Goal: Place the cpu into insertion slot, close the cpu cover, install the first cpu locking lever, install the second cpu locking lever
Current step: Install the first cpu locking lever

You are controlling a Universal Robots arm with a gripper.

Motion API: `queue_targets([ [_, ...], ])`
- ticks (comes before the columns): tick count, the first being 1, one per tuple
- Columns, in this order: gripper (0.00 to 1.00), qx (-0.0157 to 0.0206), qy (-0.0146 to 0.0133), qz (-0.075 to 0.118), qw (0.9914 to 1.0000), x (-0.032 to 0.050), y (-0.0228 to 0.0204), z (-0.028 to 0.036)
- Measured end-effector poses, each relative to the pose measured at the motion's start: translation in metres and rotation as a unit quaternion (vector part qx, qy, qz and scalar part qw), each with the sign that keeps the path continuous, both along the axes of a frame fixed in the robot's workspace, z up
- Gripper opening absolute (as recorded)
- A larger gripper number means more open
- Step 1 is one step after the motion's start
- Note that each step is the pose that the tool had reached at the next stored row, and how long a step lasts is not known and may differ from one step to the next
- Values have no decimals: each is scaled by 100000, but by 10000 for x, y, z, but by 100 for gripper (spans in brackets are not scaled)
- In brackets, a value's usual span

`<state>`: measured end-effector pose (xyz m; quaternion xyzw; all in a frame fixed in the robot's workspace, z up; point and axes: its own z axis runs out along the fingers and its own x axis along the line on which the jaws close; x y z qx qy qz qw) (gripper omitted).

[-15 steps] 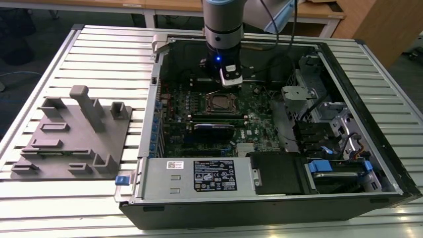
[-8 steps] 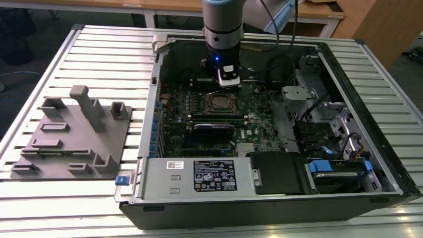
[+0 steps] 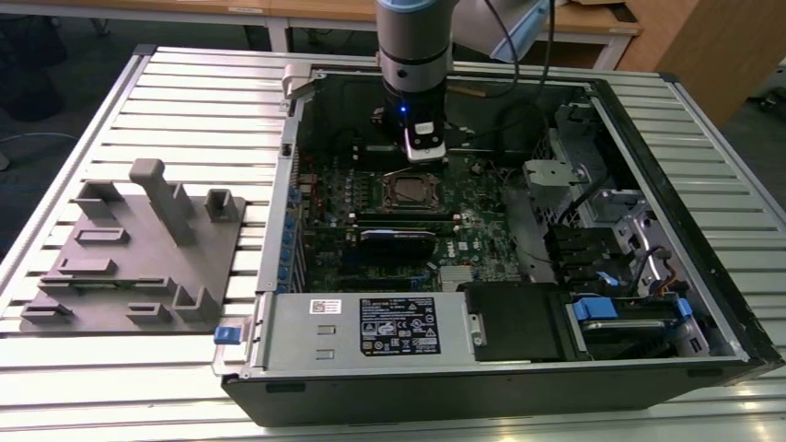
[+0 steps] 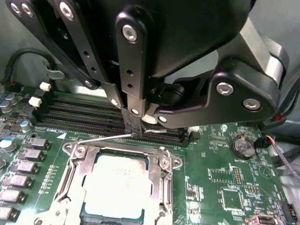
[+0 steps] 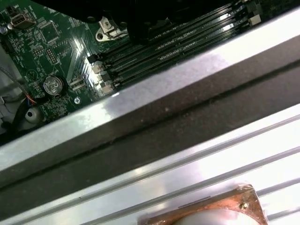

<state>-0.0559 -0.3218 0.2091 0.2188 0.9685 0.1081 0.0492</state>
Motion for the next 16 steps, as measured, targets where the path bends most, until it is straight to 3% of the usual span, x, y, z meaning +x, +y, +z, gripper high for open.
queue_targets([
  [2, 11, 230, -2, 0, 100000, 0, -5, 0],
  [5, 11, 276, -67, -37, 100000, 0, -13, -3],
  [12, 11, 292, -1432, -171, 99989, -19, -20, -46],
  [16, 11, 303, -1602, -177, 99987, -39, -19, -52],
])
